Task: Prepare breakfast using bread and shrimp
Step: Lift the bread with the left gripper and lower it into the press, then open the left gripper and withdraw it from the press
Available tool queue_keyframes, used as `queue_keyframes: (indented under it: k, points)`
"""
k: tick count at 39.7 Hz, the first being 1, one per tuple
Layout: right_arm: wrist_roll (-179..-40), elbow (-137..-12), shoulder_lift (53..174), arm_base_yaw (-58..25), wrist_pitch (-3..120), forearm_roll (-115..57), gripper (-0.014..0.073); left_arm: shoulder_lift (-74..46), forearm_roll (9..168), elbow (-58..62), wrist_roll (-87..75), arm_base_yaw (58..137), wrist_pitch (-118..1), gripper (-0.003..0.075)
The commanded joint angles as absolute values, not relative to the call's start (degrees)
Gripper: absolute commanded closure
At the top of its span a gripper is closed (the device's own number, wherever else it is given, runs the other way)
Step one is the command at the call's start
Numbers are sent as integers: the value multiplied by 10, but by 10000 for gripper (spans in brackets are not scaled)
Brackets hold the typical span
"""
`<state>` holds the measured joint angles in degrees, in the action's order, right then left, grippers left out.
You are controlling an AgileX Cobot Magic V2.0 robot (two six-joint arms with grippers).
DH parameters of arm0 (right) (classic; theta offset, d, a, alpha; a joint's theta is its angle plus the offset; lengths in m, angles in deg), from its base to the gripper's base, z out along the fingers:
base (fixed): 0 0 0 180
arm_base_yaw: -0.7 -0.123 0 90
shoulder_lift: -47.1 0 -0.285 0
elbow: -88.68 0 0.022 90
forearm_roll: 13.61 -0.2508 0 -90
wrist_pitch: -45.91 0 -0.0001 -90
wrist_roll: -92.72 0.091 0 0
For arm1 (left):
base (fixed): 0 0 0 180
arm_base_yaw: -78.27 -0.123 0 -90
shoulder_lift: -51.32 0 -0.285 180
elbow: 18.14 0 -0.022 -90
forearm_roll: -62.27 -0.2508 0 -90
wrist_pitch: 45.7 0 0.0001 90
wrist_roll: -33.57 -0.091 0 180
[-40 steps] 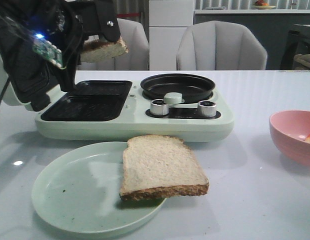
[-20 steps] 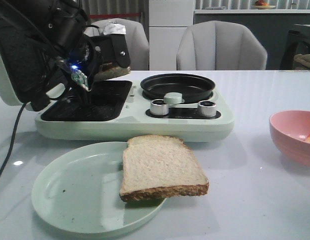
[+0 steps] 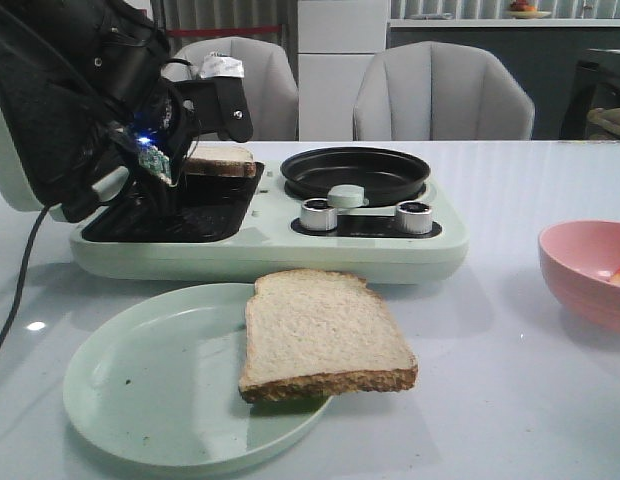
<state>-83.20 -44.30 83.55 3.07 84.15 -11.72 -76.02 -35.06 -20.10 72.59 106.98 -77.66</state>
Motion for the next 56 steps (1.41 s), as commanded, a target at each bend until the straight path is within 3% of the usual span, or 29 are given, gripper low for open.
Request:
queue_keyframes:
  k: [1,15,25,40,49,56]
  points:
    - [-834,-458,842,34,797,-116,45,-714,-368,-216,730,1070,-804,244]
    - [-834,-458,842,34,797,-116,45,-608,-367,-131,732,1099,-821,244]
    - [-834,-458,842,34,797,-116,45,-538,-331,-75,733,1188,-1013,244]
    - [-834,-458,842,34,797,-116,45,-391,40,-75,653,1323,-1173,244]
    - [-834,-458,842,34,797,-116,45,-255,265,-70,650,1344,-1142,244]
    - [-834,-458,842,34,797,-116,45,-154,340,-31,650,1375,-1078,244]
